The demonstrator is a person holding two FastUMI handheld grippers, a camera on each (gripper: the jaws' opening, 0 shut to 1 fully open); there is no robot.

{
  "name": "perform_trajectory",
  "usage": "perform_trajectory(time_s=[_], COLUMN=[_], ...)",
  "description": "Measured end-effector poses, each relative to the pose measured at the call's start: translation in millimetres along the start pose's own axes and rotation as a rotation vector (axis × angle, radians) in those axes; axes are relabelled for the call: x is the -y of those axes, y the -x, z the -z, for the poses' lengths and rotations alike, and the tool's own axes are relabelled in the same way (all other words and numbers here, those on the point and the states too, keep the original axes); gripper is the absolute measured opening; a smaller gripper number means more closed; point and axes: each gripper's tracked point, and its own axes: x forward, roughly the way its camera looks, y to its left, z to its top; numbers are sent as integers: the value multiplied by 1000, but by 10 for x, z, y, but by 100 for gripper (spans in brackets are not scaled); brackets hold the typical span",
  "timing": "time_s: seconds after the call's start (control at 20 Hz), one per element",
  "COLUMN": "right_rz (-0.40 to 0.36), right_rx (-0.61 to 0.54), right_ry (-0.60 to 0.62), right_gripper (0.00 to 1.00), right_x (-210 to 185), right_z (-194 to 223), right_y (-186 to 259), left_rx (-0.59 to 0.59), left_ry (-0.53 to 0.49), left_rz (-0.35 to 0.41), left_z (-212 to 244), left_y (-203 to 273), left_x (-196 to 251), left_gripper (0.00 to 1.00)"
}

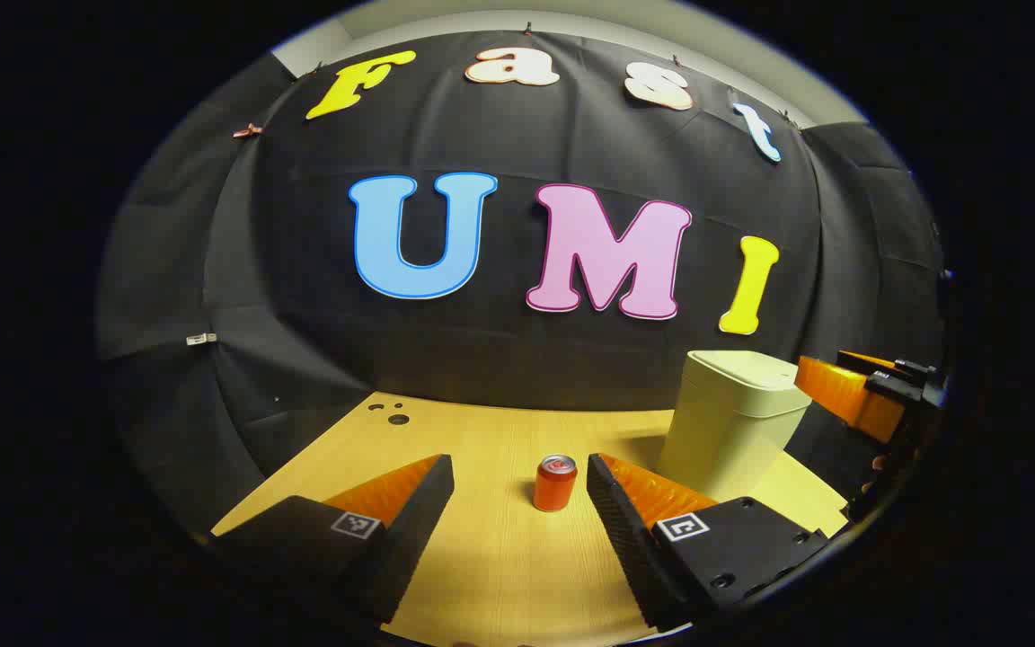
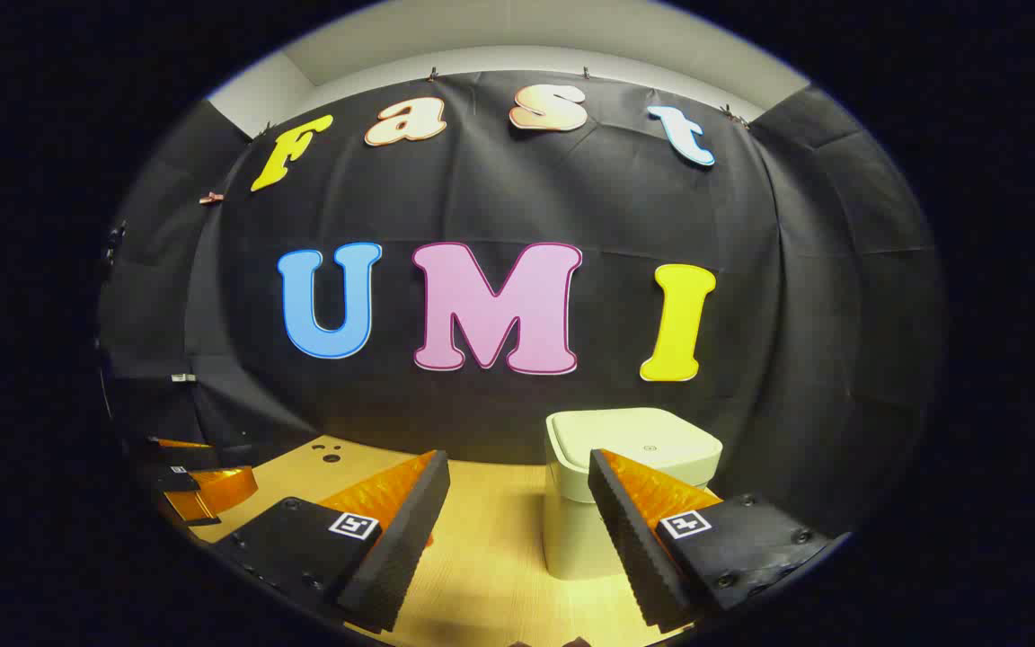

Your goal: Press the lid of the desktop garbage bin to open it, pick up the crumpled paper on the desktop and throw it into the bin, then pick up the pop can on the desktop and drop it into the bin, and finally close the garbage bin lid.

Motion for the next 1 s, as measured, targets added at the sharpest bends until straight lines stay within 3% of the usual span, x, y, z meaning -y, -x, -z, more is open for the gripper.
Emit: perform_trajectory(time_s=[1.0], right_rz=[16], right_rx=[-43], right_ry=[-9], right_gripper=[97], right_x=[-75], right_z=[141], right_y=[2], left_rx=[-30], left_ry=[-17], left_rz=[68], left_z=[137], left_y=[-134], left_x=[81], left_gripper=[96])
